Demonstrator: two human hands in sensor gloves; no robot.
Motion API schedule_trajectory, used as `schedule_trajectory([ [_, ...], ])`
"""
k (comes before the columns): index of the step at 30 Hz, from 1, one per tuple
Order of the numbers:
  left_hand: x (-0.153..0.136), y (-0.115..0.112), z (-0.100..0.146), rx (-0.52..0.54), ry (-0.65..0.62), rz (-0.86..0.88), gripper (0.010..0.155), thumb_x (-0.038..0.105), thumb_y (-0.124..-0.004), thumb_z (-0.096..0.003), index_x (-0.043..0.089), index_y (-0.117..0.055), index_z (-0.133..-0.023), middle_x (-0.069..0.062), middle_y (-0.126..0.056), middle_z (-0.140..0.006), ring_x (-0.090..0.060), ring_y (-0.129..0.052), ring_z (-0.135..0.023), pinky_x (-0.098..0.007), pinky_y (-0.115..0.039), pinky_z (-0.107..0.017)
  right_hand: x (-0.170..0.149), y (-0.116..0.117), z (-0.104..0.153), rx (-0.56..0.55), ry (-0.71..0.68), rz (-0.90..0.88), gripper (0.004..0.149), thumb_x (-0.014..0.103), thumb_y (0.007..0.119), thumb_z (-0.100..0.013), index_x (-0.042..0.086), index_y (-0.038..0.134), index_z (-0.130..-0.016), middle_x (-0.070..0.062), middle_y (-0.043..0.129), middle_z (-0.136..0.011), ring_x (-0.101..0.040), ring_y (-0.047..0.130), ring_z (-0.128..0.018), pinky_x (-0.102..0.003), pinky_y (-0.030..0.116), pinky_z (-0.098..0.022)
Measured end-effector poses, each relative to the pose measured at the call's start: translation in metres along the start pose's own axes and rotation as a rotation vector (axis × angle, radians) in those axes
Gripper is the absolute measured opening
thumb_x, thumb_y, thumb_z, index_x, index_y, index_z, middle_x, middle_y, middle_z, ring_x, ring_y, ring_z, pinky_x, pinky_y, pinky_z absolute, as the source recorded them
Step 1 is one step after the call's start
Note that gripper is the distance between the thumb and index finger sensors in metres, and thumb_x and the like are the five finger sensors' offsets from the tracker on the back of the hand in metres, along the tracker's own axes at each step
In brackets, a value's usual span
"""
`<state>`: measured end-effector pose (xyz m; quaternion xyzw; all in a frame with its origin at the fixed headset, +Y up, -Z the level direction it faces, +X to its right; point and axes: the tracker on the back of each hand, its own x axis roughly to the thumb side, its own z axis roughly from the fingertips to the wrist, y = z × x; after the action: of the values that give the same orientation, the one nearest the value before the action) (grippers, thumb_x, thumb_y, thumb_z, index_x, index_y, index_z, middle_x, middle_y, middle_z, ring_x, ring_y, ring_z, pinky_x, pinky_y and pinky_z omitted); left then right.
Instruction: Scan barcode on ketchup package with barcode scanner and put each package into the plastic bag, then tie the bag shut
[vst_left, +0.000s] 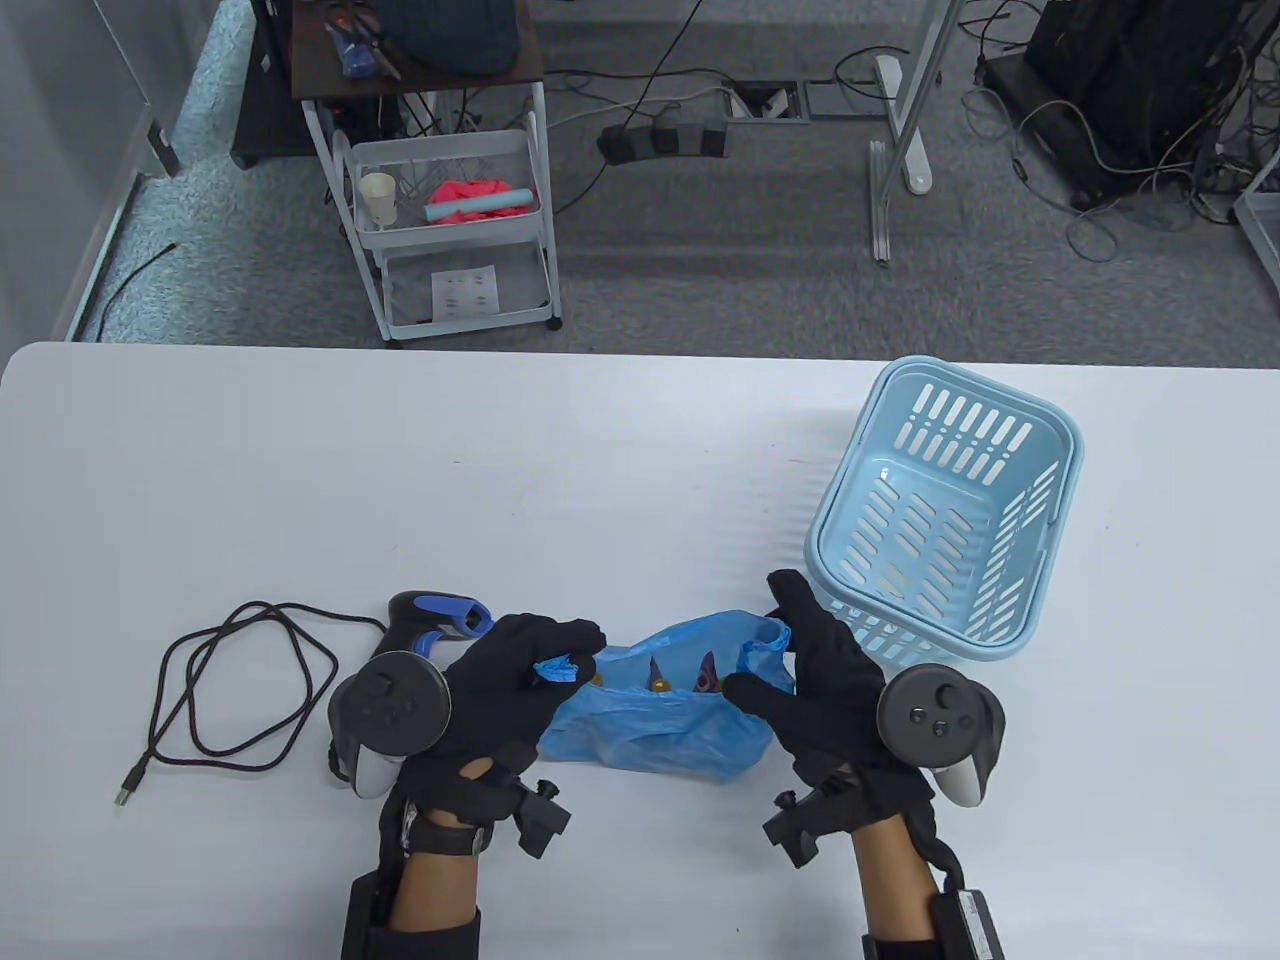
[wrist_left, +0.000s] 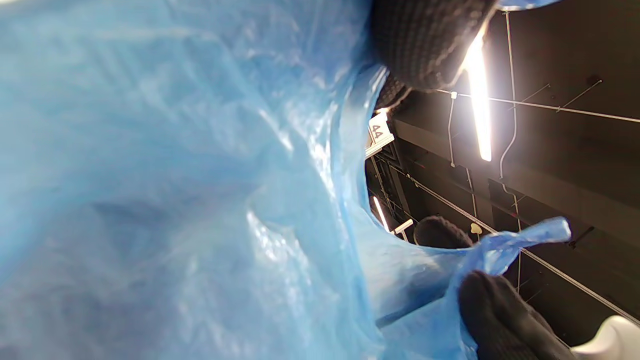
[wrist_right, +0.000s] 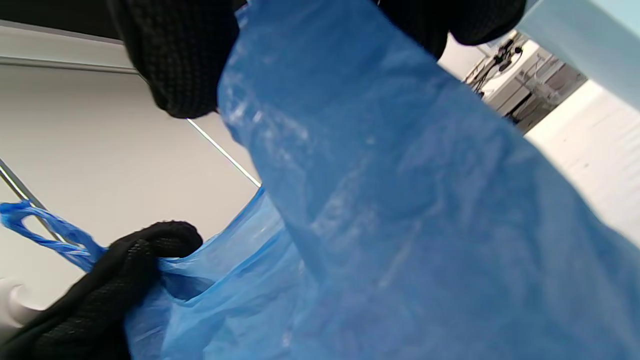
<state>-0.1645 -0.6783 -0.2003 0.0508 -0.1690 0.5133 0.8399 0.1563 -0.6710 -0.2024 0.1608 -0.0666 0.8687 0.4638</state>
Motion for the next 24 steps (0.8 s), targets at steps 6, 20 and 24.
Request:
schedule_trajectory([
  [6, 0.002, -0.004, -0.001, -0.019, -0.004, -0.021, 0.043, 0.045, -0.08, -0.0482, 0.028, -0.087, -0.087, 0.007, -0.085, -0.075, -0.029, -0.088, -0.081, -0.062, -0.063, -0.073, 0.01, 0.003, -0.008, -0.014, -0.012, 0.055, 0.061, 0.031, 0.083, -0.049, 0.018, 0.061, -0.105, -0.009, 0.074, -0.079, -0.039, 0.071, -0.079, -0.063, 0.055, -0.069],
  [20, 0.022, -0.026, -0.006, -0.131, -0.033, -0.269, 0.043, 0.041, -0.075, -0.0511, 0.029, -0.084, -0.091, 0.001, -0.078, -0.096, -0.036, -0.078, -0.097, -0.063, -0.06, -0.075, 0.015, 0.02, -0.006, 0.02, -0.052, -0.198, 0.037, 0.019, 0.075, -0.054, 0.016, 0.078, -0.09, -0.015, 0.077, -0.096, -0.042, 0.074, -0.082, -0.063, 0.057, -0.068],
  [24, 0.029, -0.035, -0.007, -0.167, -0.038, -0.361, 0.043, 0.04, -0.073, -0.0517, 0.029, -0.084, -0.092, 0.002, -0.077, -0.097, -0.037, -0.076, -0.099, -0.063, -0.059, -0.075, 0.018, 0.027, -0.005, 0.03, -0.054, -0.19, 0.037, 0.017, 0.074, -0.054, 0.017, 0.079, -0.09, -0.015, 0.082, -0.091, -0.042, 0.077, -0.079, -0.063, 0.058, -0.067],
])
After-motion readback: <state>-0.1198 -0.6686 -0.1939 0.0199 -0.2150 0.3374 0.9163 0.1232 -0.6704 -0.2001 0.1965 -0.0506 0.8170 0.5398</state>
